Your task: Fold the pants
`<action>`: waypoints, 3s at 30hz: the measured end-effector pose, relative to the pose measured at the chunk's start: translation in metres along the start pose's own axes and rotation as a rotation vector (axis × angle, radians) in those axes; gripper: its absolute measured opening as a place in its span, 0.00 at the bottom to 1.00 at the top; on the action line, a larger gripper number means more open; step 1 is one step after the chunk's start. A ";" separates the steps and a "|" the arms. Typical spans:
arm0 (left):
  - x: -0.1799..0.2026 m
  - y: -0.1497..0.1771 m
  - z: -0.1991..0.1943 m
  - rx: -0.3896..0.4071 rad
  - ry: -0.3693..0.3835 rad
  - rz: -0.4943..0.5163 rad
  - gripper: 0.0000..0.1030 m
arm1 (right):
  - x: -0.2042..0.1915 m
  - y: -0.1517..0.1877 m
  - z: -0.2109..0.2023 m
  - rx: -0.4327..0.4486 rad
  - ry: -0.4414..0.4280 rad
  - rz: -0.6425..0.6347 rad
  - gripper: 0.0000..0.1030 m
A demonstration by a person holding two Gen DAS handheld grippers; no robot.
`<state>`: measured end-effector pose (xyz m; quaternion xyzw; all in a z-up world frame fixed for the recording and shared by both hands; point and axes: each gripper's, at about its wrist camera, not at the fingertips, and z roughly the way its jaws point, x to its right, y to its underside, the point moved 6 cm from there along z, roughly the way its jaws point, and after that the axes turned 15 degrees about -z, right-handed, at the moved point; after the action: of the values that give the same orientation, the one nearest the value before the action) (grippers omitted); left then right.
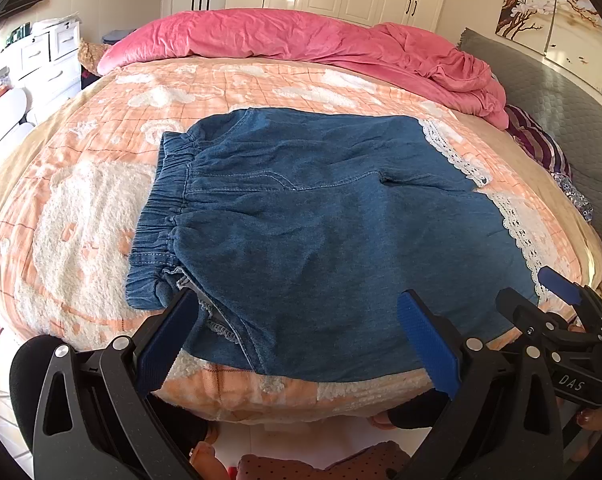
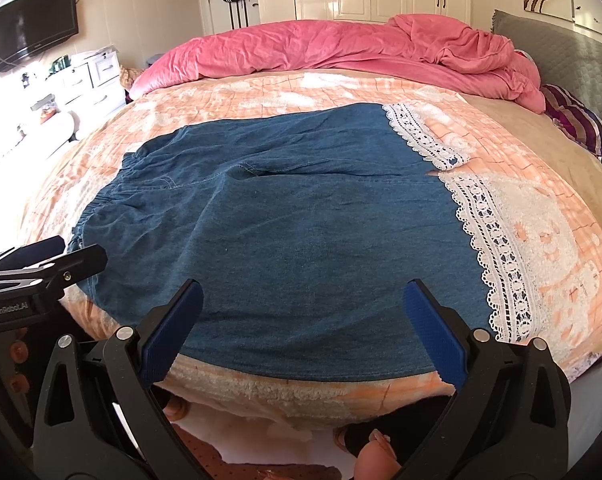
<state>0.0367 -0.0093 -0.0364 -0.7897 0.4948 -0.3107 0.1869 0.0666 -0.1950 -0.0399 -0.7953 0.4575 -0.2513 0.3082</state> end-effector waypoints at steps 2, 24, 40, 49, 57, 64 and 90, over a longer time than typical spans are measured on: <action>0.000 0.000 0.000 0.002 0.001 0.002 0.96 | 0.000 0.000 0.000 0.001 -0.002 0.001 0.92; -0.008 -0.013 0.017 -0.015 0.006 -0.008 0.96 | -0.002 -0.008 0.023 -0.022 -0.009 -0.016 0.92; -0.042 -0.085 0.050 0.026 -0.085 -0.015 0.96 | -0.013 -0.076 0.079 -0.031 -0.065 -0.095 0.92; -0.074 -0.160 0.106 0.004 -0.140 -0.044 0.96 | -0.031 -0.141 0.135 -0.060 -0.049 -0.225 0.92; -0.094 -0.183 0.149 -0.066 -0.116 -0.060 0.96 | -0.045 -0.182 0.181 -0.086 -0.043 -0.306 0.92; -0.097 -0.184 0.161 -0.082 -0.037 -0.085 0.93 | -0.055 -0.199 0.212 -0.097 -0.054 -0.358 0.92; -0.077 -0.184 0.105 0.146 0.075 0.056 0.29 | -0.111 -0.211 0.261 -0.175 -0.374 -0.823 0.39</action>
<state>0.2061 0.1396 -0.0267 -0.7476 0.4996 -0.3699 0.2338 0.3151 0.0533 -0.0793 -0.9656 0.0594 -0.1655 0.1918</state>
